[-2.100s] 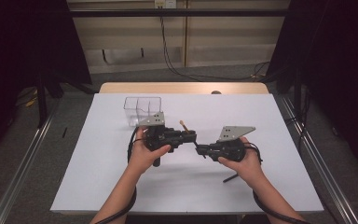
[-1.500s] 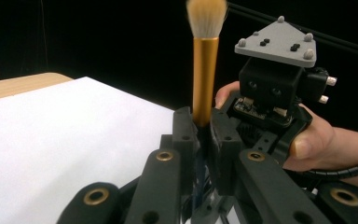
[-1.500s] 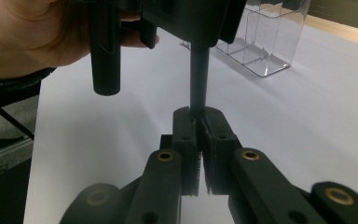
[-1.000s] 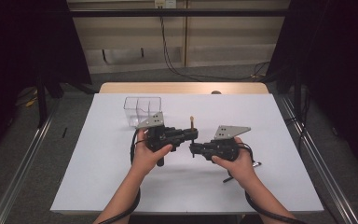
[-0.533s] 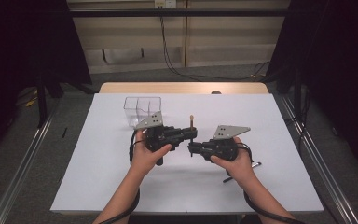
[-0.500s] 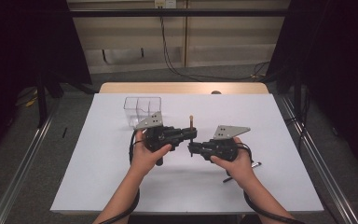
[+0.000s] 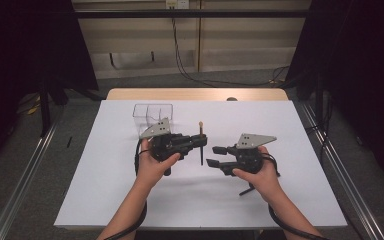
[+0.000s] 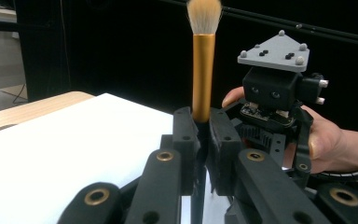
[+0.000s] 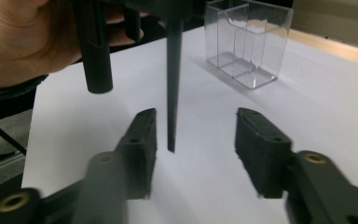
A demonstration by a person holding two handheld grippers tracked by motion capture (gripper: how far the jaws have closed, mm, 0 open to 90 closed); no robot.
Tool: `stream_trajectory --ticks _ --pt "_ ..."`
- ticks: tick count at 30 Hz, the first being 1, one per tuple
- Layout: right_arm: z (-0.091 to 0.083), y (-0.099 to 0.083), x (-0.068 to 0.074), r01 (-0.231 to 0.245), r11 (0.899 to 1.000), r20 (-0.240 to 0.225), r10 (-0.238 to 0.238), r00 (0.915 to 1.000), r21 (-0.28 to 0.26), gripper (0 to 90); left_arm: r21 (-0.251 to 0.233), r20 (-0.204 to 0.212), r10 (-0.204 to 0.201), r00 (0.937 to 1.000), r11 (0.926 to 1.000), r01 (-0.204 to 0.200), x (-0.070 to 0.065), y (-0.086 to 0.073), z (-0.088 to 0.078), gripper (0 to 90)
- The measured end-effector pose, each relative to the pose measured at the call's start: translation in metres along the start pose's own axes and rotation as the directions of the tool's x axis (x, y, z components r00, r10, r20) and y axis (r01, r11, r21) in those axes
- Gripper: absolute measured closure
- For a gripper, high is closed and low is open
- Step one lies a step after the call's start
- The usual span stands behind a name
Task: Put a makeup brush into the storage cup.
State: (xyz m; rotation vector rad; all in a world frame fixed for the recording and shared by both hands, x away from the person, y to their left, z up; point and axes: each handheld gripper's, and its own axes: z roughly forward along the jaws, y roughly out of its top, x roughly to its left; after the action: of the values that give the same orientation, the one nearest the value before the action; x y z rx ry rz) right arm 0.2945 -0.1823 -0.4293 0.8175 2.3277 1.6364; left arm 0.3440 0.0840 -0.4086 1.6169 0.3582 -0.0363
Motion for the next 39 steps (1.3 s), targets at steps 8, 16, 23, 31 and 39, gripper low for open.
stream_trajectory --ticks 8,16,23,31,39 --pt "-0.007 -0.007 -0.004 -0.005 1.000 0.017 0.004 0.9998 0.021 27.7 0.013 -0.012 0.003 0.9999 0.9999 -0.003 0.002 -0.001 -0.004 83.2" --pt "-0.017 -0.009 -0.006 0.024 0.999 0.034 -0.025 0.9991 0.021 17.4 0.000 -0.024 -0.008 0.9997 1.0000 0.008 0.005 0.000 -0.011 83.1" --pt "-0.027 -0.015 -0.010 0.037 0.999 0.069 -0.039 0.9969 0.029 12.0 0.005 -0.039 -0.006 0.9992 1.0000 0.006 0.008 0.002 -0.017 83.1" --pt "-0.041 -0.020 -0.018 0.030 1.000 0.091 -0.030 0.9954 0.003 4.6 -0.009 -0.060 -0.001 0.9982 1.0000 0.001 0.009 0.006 -0.024 83.2" --pt "-0.054 -0.034 -0.026 0.014 1.000 0.106 -0.012 0.9943 -0.021 1.5 -0.011 -0.069 0.000 0.9976 0.9999 -0.001 0.009 0.005 -0.027 83.2"
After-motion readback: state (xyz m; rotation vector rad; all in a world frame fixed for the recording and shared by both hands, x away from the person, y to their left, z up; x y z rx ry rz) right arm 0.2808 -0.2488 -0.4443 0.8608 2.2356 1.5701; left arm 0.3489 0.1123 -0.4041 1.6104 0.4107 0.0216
